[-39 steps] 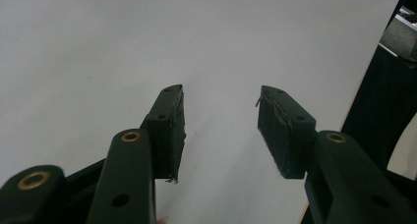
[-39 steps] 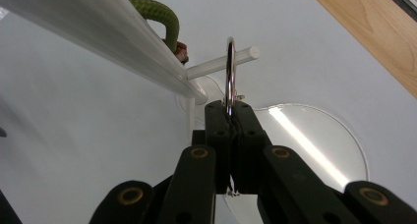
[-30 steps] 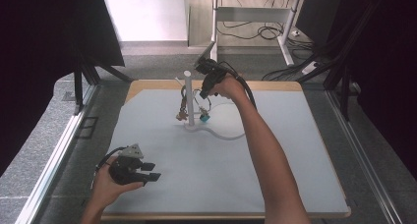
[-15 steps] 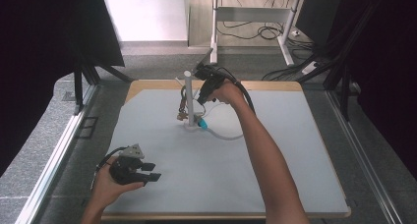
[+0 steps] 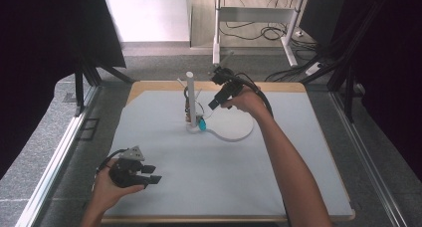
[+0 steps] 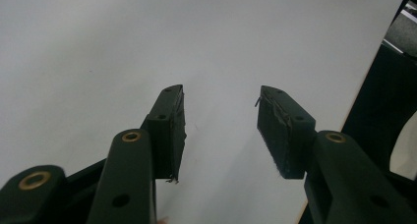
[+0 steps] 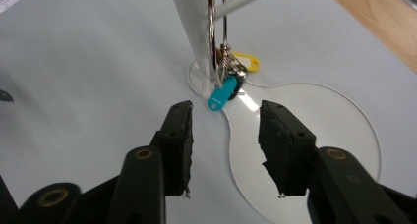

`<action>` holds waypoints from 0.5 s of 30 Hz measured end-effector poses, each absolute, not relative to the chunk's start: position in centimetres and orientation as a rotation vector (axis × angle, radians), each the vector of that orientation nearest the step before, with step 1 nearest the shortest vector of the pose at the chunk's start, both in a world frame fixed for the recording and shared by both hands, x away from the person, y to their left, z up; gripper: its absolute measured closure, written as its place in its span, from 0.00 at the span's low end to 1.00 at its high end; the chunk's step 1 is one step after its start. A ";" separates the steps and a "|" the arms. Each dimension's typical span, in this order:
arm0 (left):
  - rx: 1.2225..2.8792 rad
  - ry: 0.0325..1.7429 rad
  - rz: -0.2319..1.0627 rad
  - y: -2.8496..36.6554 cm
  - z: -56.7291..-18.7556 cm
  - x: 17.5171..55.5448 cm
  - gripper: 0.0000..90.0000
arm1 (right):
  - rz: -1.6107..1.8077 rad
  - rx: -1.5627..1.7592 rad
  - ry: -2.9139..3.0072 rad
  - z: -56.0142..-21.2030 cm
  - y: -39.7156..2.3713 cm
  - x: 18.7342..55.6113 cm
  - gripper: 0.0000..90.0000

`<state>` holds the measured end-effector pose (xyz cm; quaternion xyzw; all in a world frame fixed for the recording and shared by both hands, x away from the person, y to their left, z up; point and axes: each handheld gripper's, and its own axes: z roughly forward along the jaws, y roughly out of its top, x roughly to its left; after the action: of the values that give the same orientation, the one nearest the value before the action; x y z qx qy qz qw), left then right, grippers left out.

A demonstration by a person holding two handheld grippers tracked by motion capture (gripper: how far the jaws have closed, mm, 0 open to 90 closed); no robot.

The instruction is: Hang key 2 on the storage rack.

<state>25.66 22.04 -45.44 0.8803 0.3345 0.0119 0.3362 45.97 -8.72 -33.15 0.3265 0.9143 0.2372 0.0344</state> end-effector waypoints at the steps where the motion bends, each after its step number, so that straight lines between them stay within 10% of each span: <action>1: 2.286 0.879 0.033 22.0 -45.4 25.6 0.60 | 0.744 1.005 2.801 -33.1 -9.3 45.5 0.60; 15: 2.300 0.855 0.047 21.3 -45.2 25.8 0.59 | 1.007 1.005 2.686 -34.9 -18.9 38.3 0.55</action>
<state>25.80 21.28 -45.20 0.8825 0.3279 0.0181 0.3368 38.31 -18.93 -34.91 0.3301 0.8825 0.3310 0.0509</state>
